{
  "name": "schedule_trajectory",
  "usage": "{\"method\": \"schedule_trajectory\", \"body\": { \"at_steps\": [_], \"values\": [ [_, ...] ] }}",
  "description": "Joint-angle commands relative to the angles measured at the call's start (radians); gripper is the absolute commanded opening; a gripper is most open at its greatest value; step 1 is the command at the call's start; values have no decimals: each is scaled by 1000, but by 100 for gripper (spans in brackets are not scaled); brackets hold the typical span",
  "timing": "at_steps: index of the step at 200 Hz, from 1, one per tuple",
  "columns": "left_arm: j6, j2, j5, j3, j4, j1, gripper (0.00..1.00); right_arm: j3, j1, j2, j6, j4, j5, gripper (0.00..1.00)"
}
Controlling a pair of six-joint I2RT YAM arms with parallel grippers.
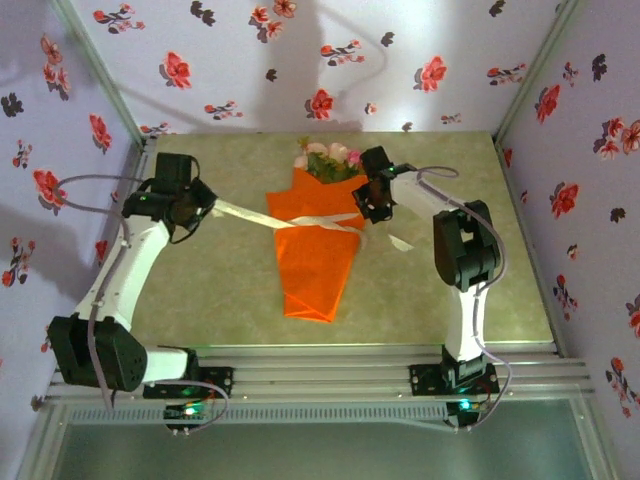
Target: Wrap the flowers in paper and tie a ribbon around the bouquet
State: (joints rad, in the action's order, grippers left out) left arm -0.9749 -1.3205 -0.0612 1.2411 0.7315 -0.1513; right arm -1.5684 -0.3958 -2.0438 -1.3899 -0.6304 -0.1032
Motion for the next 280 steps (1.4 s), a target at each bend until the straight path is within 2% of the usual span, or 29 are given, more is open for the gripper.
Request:
{"method": "schedule_trajectory", "body": {
  "at_steps": [1,48,63,81,93,100,134,144,154,179,194,197,212,251,280],
  "values": [
    [-58,-26,-129,16,161,59,0,33,20,39,65,-36,38,0],
    [-70,-74,-254,71,259,152,0,47,49,31,133,-26,7,0],
    [-49,-123,-236,81,271,159,0,51,50,33,138,-24,2,0],
    [-49,-191,-164,75,290,158,0,62,49,36,133,-7,-14,0],
    [-78,-214,-134,60,307,157,24,64,47,39,129,-3,-20,0],
    [-97,-211,-125,46,306,157,32,65,48,40,128,3,-23,0],
    [-182,-181,-92,61,353,123,55,61,44,36,123,22,-47,0],
    [-220,-178,-62,78,376,99,59,62,42,36,120,24,-46,0],
    [-280,-169,4,60,352,65,60,62,41,33,118,28,-52,0],
    [-528,-161,186,-57,155,-63,60,65,40,34,119,33,-55,0],
    [-697,-178,215,-114,-7,-142,60,66,40,36,120,32,-55,0],
    [-730,-185,217,-121,-33,-157,63,65,40,36,120,32,-55,0],
    [-857,-241,227,-134,-138,-201,65,67,39,36,124,34,-56,0],
    [-976,-404,227,-51,-228,-231,67,84,40,43,125,46,-62,0],
    [-1031,-476,274,-40,-235,-247,67,89,40,45,117,59,-69,0]
  ]
}}
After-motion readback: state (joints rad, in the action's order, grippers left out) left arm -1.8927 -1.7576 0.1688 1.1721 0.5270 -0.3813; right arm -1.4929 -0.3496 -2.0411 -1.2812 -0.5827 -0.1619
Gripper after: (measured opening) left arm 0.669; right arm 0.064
